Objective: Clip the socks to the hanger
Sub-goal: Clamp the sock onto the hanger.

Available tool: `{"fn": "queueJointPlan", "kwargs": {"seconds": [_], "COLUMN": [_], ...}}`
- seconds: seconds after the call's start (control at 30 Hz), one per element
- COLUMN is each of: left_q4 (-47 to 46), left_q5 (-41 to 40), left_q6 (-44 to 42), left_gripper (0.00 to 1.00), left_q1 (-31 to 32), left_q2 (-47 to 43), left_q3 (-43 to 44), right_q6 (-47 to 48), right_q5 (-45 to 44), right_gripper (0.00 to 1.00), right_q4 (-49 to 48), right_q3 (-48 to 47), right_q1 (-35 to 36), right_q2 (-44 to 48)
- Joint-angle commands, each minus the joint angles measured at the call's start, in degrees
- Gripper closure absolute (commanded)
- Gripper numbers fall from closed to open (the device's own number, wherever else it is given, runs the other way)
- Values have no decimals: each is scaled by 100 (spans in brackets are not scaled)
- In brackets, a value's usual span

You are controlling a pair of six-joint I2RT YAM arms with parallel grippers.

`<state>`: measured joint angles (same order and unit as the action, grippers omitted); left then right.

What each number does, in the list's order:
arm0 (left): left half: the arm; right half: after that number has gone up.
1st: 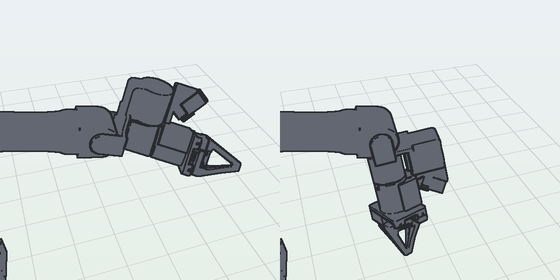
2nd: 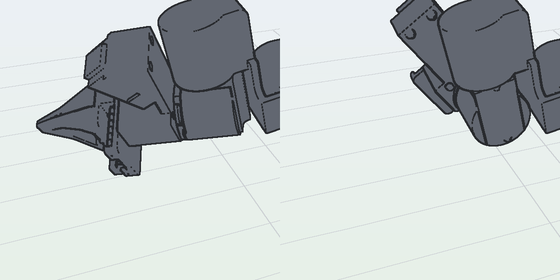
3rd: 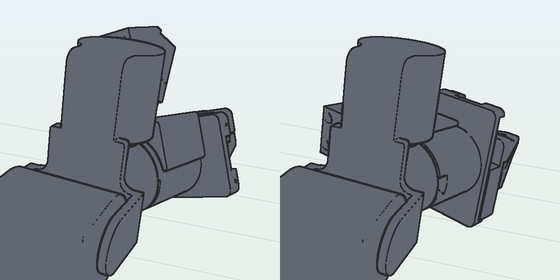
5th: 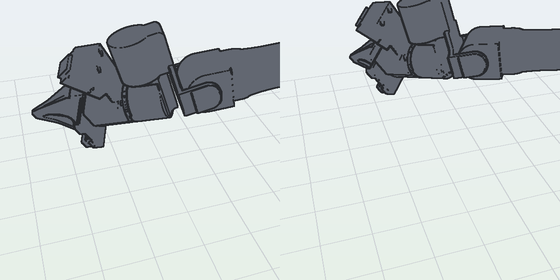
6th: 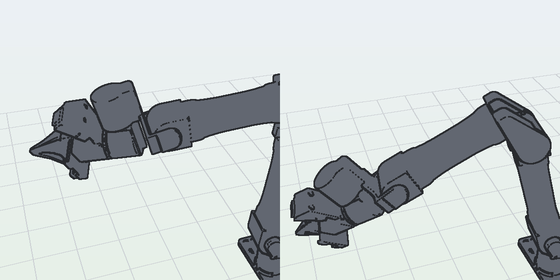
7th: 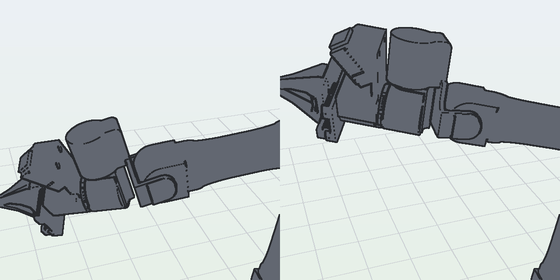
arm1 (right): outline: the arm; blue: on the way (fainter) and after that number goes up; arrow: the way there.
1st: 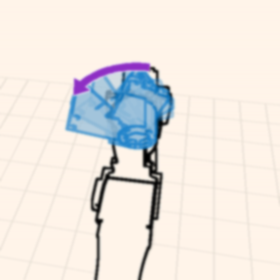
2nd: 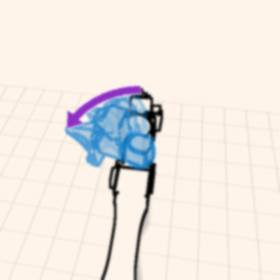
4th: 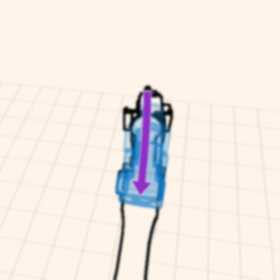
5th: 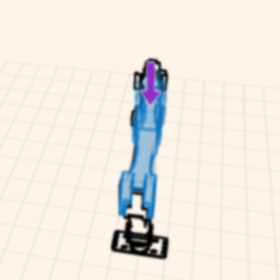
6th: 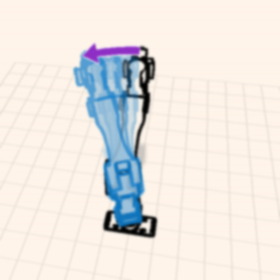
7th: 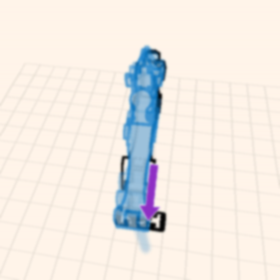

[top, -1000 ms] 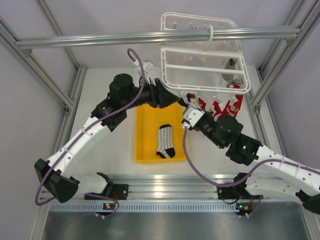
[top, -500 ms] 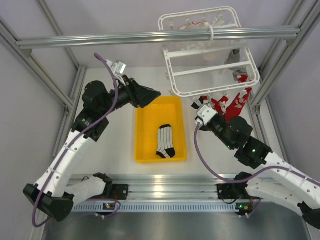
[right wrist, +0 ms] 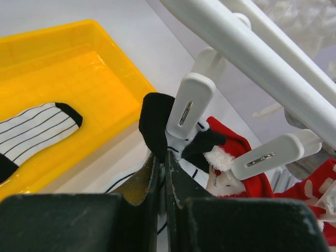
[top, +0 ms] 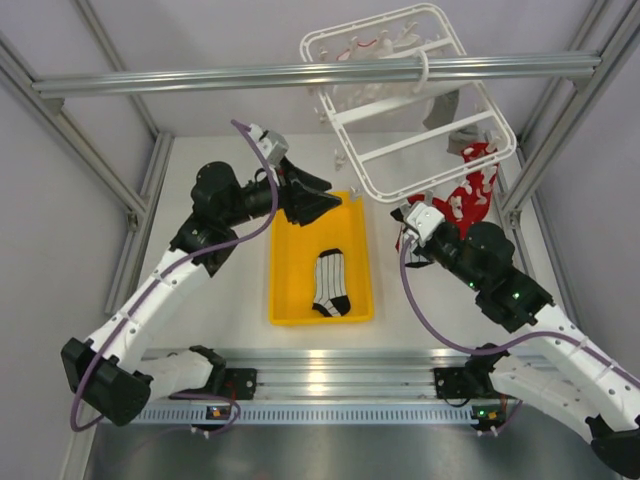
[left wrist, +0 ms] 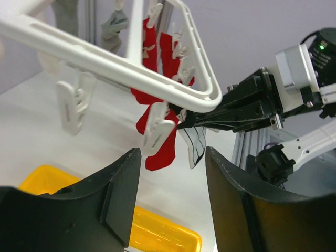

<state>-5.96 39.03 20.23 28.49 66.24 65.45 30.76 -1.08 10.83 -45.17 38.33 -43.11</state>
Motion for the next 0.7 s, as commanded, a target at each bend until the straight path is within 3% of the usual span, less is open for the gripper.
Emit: {"fn": "queueJointPlan", "kwargs": {"seconds": [0.0,0.53,0.67], "left_q4": [-635,-644,-670], "left_q5": [45,-1485,-1661], "left_q6": [-878,-1346,-1311], "left_gripper": [43,45,52], "left_q1": [384,1238,1247], "left_q2": [38,460,609], "left_q3": [144,275,372], "right_q6": [-176,-220,-194], "right_q5": [345,548,618], "right_gripper": [96,94,94], "right_q4": [191,288,271], "right_q3": [-343,-449,-484], "right_q1": [-150,-185,-212], "right_q2": [57,93,93]}}
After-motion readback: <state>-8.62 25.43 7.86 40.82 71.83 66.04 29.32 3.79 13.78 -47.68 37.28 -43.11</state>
